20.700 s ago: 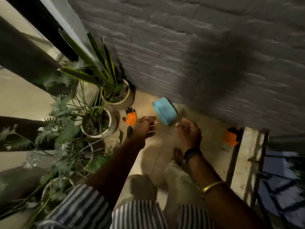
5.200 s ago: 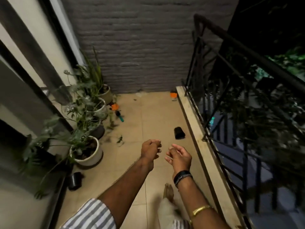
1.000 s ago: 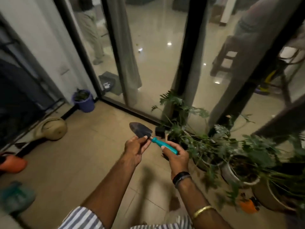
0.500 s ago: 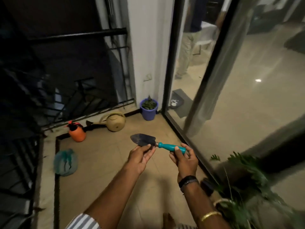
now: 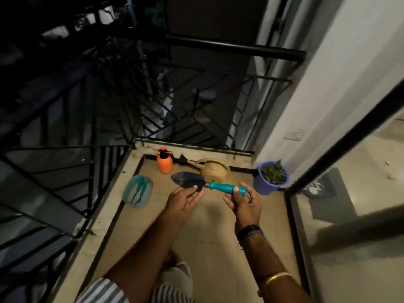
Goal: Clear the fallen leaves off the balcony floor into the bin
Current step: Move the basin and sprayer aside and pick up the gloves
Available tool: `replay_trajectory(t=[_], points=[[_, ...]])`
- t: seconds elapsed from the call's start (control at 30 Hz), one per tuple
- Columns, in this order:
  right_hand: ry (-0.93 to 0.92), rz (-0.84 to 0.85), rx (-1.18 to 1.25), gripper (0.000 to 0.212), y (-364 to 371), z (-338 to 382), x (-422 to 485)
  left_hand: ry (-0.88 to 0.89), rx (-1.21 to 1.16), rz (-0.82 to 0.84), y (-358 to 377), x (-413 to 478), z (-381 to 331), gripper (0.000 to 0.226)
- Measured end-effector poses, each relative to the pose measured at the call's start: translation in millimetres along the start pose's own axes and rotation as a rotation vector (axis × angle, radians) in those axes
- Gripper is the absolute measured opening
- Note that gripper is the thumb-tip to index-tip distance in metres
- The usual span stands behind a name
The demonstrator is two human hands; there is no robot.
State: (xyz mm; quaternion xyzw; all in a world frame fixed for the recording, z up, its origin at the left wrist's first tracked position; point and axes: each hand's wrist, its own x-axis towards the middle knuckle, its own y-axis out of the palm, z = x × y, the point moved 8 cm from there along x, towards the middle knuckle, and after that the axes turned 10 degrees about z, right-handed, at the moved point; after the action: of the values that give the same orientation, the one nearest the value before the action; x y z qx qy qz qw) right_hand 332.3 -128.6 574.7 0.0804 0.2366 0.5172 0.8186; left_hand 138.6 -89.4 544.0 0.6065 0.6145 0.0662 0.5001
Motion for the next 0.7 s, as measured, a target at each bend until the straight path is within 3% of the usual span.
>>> replay_trajectory(t=[0.2,0.47,0.7], points=[[0.100,0.144,-0.066,0.034,126.8,-41.9,114.7,0.060,0.001,-0.062,-47.8,90.4,-111.1,0.020],[0.281,0.371,-0.244,0.034,282.9,-87.3,235.6,0.180,-0.130,-0.284,-106.0,159.6,-224.8,0.025],[0.431,0.681,-0.491,0.037,404.5,-169.2,330.3,0.333,-0.331,-0.598,-173.9,219.2,-274.2,0.040]])
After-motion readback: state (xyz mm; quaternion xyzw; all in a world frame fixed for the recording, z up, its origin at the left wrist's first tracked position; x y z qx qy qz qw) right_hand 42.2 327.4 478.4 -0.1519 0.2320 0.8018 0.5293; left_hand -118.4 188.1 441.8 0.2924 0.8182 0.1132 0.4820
